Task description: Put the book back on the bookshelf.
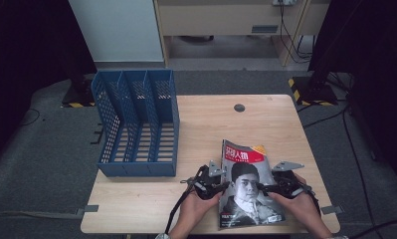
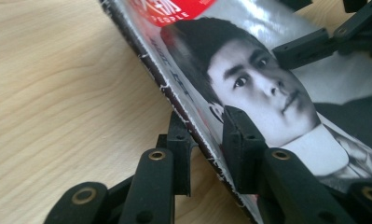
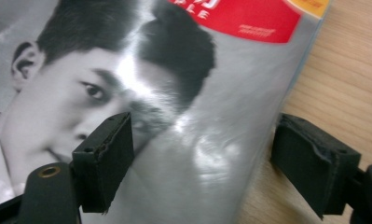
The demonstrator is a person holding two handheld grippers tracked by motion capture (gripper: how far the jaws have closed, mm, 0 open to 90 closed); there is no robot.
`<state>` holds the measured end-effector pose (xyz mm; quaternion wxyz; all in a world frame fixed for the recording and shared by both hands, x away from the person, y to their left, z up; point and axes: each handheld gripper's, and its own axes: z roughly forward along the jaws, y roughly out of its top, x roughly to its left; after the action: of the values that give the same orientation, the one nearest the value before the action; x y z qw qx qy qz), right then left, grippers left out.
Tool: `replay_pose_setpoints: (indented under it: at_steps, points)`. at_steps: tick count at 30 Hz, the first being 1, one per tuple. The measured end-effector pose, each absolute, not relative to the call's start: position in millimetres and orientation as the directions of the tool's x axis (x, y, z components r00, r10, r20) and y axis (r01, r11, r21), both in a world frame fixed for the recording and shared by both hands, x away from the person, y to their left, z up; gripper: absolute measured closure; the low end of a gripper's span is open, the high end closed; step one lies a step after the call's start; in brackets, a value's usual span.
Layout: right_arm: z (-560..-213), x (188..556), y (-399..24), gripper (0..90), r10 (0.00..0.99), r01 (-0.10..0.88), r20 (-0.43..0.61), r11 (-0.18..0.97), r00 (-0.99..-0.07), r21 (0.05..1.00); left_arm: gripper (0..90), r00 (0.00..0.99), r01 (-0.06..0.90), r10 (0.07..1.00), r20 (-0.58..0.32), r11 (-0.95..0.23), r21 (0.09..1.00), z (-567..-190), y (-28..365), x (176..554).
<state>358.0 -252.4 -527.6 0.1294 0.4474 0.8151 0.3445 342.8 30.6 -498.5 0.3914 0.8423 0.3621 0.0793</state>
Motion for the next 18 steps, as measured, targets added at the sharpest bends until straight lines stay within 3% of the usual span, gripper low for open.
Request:
replay_pose_setpoints:
  at_steps: [4,8,11,18]
  points:
    - [-529.2,358.5,-254.1,25.6,0.812,0.621,0.095,0.36,-0.576,0.696,73.3,0.751,0.522,0.647,-0.134,-0.457,0.72,-489.9,30.3,344.1]
    - [-530.6,358.5,-249.8,27.1,0.812,0.61,0.086,0.358,-0.577,0.707,66.6,0.765,0.52,0.631,-0.125,-0.492,0.698,-484.7,27.2,350.8]
    - [-530.6,358.5,-251.8,31.9,0.809,0.605,0.09,0.355,-0.581,0.713,62.8,0.761,0.553,0.625,-0.175,-0.485,0.677,-479.1,27.0,365.6]
    - [-531.2,359.1,-253.1,35.5,0.804,0.595,0.093,0.352,-0.588,0.722,55.5,0.747,0.571,0.634,-0.199,-0.461,0.679,-471.6,25.4,385.9]
